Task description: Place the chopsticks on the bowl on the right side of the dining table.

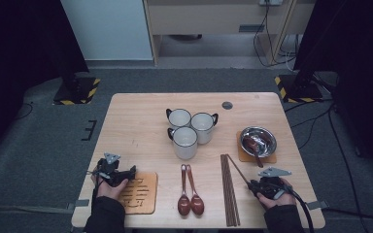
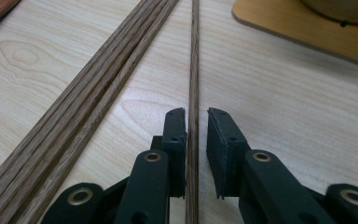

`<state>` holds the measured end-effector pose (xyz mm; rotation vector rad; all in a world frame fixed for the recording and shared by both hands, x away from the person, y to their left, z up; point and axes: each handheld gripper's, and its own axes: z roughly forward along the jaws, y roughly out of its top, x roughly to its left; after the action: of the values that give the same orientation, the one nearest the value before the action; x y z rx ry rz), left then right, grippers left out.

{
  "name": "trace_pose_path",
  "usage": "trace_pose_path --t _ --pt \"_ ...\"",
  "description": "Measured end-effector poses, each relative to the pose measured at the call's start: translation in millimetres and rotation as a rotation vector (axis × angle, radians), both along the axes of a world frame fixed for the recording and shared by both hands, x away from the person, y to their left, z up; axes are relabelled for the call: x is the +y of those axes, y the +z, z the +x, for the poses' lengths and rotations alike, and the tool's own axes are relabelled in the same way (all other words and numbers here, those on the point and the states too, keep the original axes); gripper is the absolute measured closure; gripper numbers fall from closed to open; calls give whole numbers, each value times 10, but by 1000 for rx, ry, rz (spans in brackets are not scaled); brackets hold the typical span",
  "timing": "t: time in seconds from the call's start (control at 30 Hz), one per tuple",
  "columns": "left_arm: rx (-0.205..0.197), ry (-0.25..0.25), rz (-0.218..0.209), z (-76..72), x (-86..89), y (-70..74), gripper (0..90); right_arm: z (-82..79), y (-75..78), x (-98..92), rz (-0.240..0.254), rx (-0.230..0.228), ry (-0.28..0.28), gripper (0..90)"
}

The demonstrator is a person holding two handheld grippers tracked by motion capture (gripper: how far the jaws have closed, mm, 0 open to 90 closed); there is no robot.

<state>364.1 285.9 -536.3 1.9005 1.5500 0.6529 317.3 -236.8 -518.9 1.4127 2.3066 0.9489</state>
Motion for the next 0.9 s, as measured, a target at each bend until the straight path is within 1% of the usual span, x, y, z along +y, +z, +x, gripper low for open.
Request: trace_pose_path --t 0.1,0.2,0.33,0.5,0.57,0.63,0.73,0.9 --pt "0 0 0 0 0 0 57 -17 1 11 -13 -10 -2 778" --pt "0 0 0 0 0 0 57 -27 -2 27 -28 -5 -3 777" --pt "0 0 0 0 0 0 57 -43 -9 40 -52 -10 -7 779" --pt "0 0 0 0 0 0 57 -66 -14 70 -81 -28 -13 791" --pt "0 0 0 0 0 0 57 -73 -17 75 -85 -35 -16 823" --pt "0 0 0 0 0 0 57 -76 -19 74 -77 -33 -15 847" --pt "0 0 0 0 0 0 57 -77 -20 73 -77 -33 -18 850" --pt "0 0 0 0 0 0 57 -70 -18 64 -55 -20 -33 853"
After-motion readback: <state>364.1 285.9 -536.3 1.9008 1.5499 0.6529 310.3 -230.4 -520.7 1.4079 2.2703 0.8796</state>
